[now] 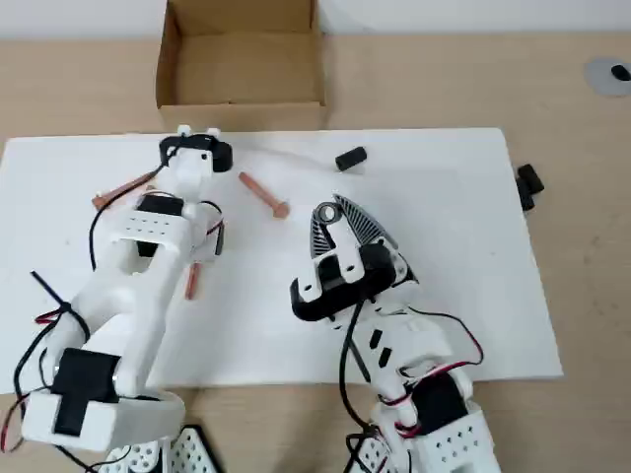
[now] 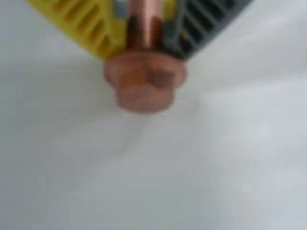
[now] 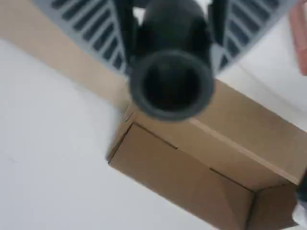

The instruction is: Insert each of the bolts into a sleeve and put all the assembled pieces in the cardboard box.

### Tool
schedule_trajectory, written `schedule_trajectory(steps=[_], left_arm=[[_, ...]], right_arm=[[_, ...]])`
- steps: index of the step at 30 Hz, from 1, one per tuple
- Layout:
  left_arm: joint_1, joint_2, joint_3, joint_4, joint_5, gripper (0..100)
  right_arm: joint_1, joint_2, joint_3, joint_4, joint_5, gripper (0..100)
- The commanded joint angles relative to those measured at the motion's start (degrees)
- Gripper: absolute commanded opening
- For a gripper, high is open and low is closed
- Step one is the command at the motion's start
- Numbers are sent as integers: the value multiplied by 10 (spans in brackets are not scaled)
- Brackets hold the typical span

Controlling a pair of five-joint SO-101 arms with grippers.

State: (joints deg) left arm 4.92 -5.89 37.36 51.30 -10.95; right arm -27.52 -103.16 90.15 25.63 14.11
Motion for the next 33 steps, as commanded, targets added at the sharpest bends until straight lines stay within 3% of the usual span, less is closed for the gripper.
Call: schedule_trajectory(steps=[1,16,24,30,33], left_arm=[[6,-3,-22,-4,18,7],[3,0,8,-3,53,210],[6,0,10,-3,52,203],[7,1,13,0,51,19],[13,1,8,25,50,11]], right_arm=[[12,-23,-44,8,-11,9],[36,-23,-83,47,-13,9],[36,-24,-94,56,-13,9],[36,-24,-94,56,-14,9],[36,-24,-94,56,-14,9]])
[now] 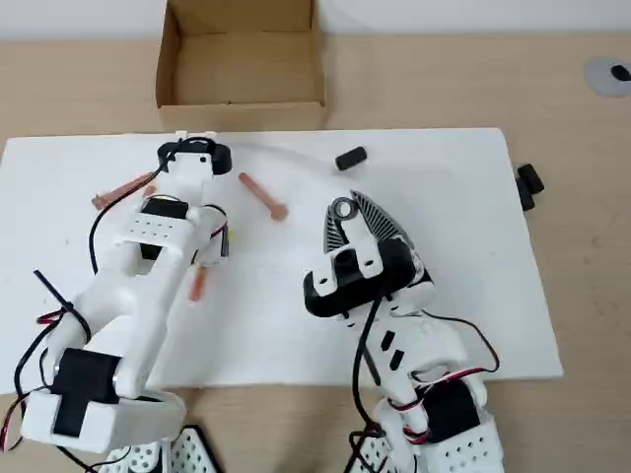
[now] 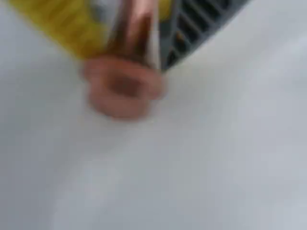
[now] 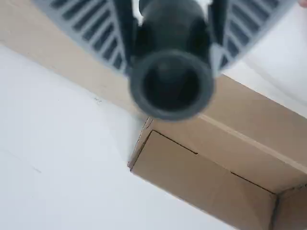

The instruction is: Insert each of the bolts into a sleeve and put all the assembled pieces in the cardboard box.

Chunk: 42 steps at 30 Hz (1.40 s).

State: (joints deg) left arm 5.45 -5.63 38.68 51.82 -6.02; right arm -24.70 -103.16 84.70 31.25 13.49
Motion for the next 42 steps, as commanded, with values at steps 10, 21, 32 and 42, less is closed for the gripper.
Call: schedule_trajectory(steps=[10,21,32,42], left_arm=[[26,-7,-65,70,4,9],[16,-202,-413,195,126,10],[16,-395,-204,128,265,9],[131,-638,-88,-3,196,9]], right_arm=[[9,-24,-39,0,-8,9],[41,-56,-117,-65,-8,9],[7,-61,-157,154,-212,9],[-131,41,-165,187,-326,9]])
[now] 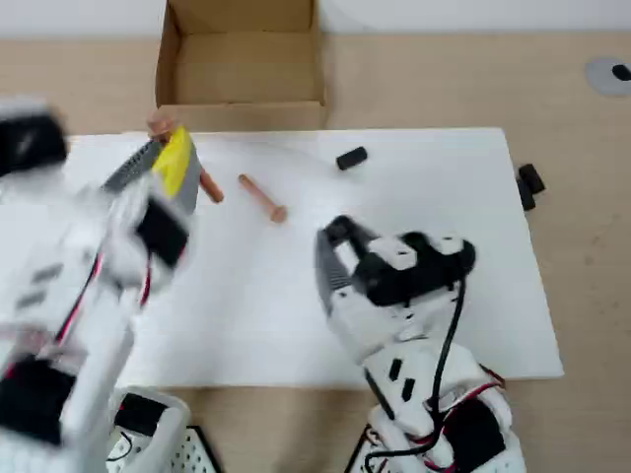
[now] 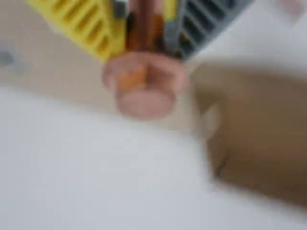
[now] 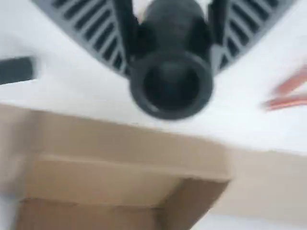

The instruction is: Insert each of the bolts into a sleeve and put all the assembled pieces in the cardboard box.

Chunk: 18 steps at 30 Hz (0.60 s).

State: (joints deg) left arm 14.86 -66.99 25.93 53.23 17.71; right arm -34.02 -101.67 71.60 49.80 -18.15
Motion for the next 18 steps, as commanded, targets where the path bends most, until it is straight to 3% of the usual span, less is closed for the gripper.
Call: schedule_trajectory(steps=[1,4,12,18], left_arm=[[48,-26,62,-3,-55,9],[75,-38,94,34,-68,9],[79,-208,149,39,-69,7],[80,-307,245,-16,-113,6]], right_arm=[[-51,38,-32,-1,-10,9],[-80,67,-8,-29,-7,9],[-130,85,59,-117,38,9],[-130,88,61,-117,41,9]])
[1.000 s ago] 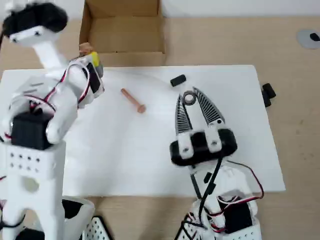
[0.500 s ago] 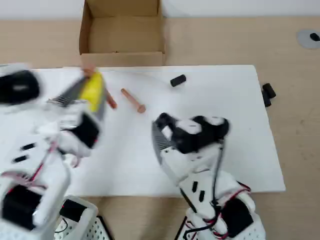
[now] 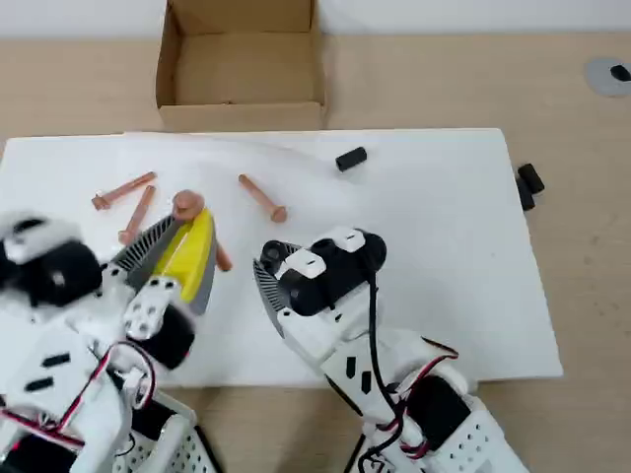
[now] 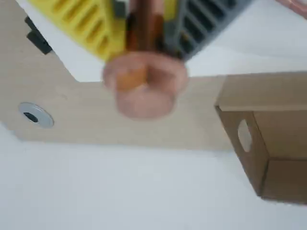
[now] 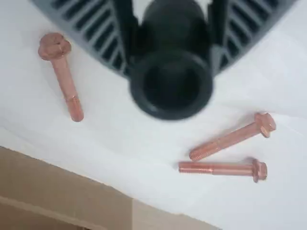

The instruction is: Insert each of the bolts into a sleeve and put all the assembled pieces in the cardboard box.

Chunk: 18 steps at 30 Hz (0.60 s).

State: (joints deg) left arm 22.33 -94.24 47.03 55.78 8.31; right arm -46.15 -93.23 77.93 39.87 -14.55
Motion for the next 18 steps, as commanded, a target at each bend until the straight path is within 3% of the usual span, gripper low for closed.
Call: schedule_trajectory(steps=[1,8,18], left_arm=[[4,-49,58,-58,-33,6],[7,-102,193,-200,-144,6],[78,-102,253,-243,-203,6]], right_arm=[[-9,4,-2,-17,5,9],[-9,4,22,-12,2,9],[-9,4,45,-10,4,9]])
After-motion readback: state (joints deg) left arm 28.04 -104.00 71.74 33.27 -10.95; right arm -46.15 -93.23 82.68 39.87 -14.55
